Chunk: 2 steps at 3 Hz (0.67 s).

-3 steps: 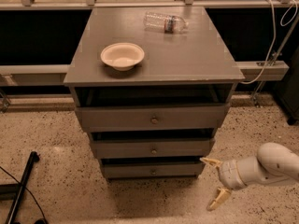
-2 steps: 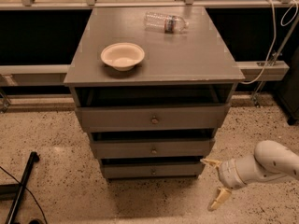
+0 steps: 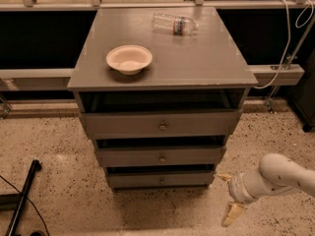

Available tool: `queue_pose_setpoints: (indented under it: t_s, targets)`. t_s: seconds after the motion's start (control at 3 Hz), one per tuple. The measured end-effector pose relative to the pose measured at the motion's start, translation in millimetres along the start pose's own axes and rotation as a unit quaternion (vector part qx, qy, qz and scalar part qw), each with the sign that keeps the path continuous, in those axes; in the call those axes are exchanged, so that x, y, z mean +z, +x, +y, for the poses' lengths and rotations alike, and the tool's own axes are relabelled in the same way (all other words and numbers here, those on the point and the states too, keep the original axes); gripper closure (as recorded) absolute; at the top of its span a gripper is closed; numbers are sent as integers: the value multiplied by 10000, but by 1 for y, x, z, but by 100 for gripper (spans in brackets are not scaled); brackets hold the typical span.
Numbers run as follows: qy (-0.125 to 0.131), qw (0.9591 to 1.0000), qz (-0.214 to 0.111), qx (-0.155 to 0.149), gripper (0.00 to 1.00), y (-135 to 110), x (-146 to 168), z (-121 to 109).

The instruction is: Open bottom drawer

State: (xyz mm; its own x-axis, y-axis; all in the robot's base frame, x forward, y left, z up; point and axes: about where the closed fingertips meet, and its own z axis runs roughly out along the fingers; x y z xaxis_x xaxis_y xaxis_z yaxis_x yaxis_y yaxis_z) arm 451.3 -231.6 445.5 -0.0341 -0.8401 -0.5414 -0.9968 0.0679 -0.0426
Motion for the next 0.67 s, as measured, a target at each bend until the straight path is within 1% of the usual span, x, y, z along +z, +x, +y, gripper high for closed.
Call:
queue_pose_setpoints:
  t_s: [0.33, 0.67]
  targets:
    - [72, 9976, 679, -110, 0, 41, 26, -2]
    - [114, 9982, 583, -114, 0, 39, 29, -5]
